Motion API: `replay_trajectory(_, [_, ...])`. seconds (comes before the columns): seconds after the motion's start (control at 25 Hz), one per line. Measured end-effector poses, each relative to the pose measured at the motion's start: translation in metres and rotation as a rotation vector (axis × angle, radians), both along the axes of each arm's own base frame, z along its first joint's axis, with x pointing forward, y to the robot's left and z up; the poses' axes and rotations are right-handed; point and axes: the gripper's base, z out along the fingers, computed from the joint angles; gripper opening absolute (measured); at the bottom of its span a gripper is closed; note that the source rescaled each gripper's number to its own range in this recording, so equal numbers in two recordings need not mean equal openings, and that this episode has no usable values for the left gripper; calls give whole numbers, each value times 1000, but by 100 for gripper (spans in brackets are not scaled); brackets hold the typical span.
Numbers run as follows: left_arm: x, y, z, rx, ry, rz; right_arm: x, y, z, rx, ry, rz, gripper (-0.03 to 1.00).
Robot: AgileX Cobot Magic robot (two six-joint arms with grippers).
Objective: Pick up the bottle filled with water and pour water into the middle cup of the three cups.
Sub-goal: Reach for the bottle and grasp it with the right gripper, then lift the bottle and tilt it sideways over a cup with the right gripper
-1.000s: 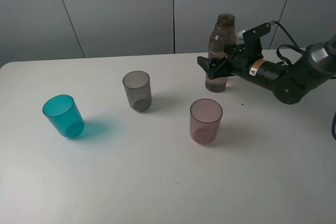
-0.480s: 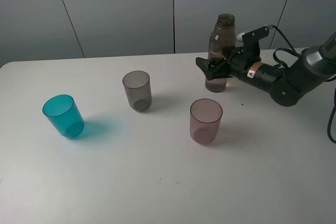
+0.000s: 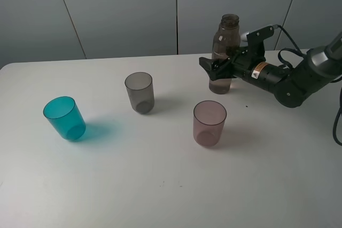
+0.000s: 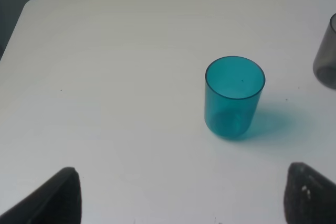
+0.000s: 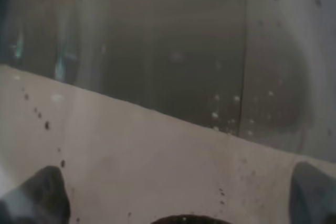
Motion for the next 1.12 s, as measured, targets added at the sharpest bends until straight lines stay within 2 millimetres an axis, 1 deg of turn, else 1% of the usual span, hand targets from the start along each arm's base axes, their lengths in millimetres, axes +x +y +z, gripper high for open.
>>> replay_trajectory(0.04, [0, 0, 0, 0, 0, 0, 0, 0, -1, -2, 4, 0, 80])
replay_trajectory(0.08, [0, 0, 0, 0, 0, 0, 0, 0, -1, -1, 4, -1, 62])
replay_trajectory(0.16, [0, 0, 0, 0, 0, 0, 0, 0, -3, -4, 13, 0, 0])
replay_trajectory(0.2, [0, 0, 0, 0, 0, 0, -1, 0, -4, -5, 15, 0, 3])
replay_trajectory(0.56, [0, 0, 0, 0, 0, 0, -1, 0, -4, -5, 15, 2, 3])
replay_trajectory(0.64, [0, 0, 0, 0, 0, 0, 0, 0, -1, 20, 34, -3, 3])
replay_trajectory(0.76, [0, 0, 0, 0, 0, 0, -1, 5, 5, 31, 74, -4, 3])
replay_trajectory(0.88, [0, 0, 0, 0, 0, 0, -2, 14, 16, 2, 103, -16, 2])
replay_trajectory(1.0, [0, 0, 0, 0, 0, 0, -3, 21, 33, -31, 106, -49, 2])
replay_trajectory(1.12, [0, 0, 0, 0, 0, 0, -6, 30, 47, -58, 80, -44, 2])
